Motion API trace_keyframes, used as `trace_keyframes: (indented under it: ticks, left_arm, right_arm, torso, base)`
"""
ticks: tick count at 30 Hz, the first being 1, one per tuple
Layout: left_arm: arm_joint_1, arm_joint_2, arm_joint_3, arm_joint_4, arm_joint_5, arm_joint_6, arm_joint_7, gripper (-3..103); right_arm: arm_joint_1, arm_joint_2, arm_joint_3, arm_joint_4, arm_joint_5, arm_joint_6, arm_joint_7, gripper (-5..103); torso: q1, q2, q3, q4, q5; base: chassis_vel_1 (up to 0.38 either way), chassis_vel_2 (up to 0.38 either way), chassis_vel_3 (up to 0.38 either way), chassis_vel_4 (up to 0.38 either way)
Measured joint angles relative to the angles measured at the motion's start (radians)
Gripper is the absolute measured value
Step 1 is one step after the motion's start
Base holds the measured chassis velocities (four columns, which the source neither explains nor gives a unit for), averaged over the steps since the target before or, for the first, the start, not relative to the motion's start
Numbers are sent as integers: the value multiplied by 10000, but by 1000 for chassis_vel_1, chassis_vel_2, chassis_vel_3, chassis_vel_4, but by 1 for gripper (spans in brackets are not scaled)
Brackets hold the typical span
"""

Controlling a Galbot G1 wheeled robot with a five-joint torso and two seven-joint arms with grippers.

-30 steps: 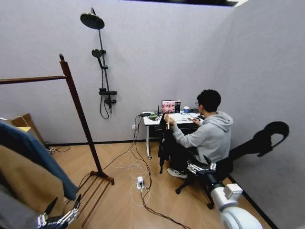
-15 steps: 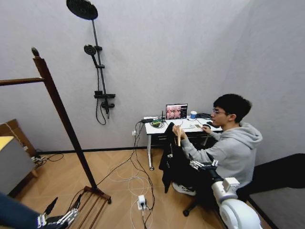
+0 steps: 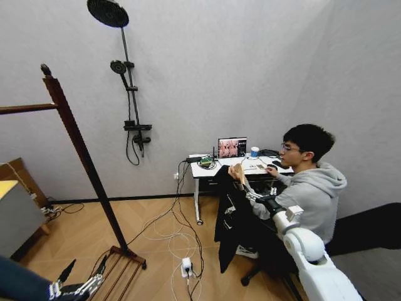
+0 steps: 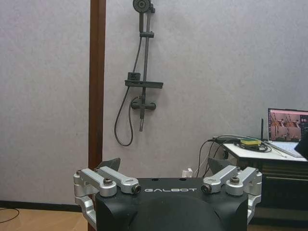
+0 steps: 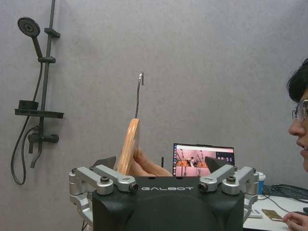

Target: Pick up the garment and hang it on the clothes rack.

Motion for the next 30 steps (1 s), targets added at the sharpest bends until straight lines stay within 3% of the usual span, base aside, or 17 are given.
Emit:
trace_keyframes:
  ticks: [3, 6, 9, 15, 17, 19, 26, 30]
  left_arm:
    - [-1, 0, 0, 0, 0, -1, 0, 100]
    - [0, 0, 0, 0, 0, 0, 0, 100]
    - [0, 0, 0, 0, 0, 0, -1, 100]
    - [0, 0, 0, 0, 1, 0, -1, 100]
    - [0, 1, 0, 0, 0, -1, 0, 100]
    - [0, 0, 0, 0, 0, 0, 0, 100]
    - [0, 0, 0, 0, 0, 0, 0, 100]
    - [0, 0, 0, 0, 0, -1, 0, 100]
  right_arm:
    - [409, -203, -56, -280, 262, -242, -61, 102]
    - [662, -398, -162, -476, 528, -418, -269, 94]
    - [715, -505, -238, -535, 626, -535, -441, 78]
    - [544, -538, -205, -360, 507, -587, -442, 61]
    - [455, -589, -172, -307, 399, -431, -485, 45]
    - [416, -629, -165, -291, 322, -329, -525, 45]
    - [40, -1002, -88, 78, 137, -54, -683, 19]
    - [-101, -1036, -52, 170, 52, 33, -671, 10]
  torso:
    - [5, -2, 2, 0, -1]
    - [5, -2, 1, 2, -1]
    - [3, -2, 0, 0, 0]
    - [3, -2, 0, 0, 0]
    - [2, -2, 0, 1, -1]
    - [3, -2, 1, 1, -1]
    - [2, -1, 0, 0, 0]
    - [2, -1, 0, 2, -1]
  base:
    - [0, 0, 0, 0]
    - [0, 0, 0, 0]
    - [0, 0, 0, 0]
    - [0, 0, 0, 0]
    - [0, 0, 0, 0]
    - [0, 0, 0, 0]
    - [0, 0, 0, 0]
    - [0, 0, 0, 0]
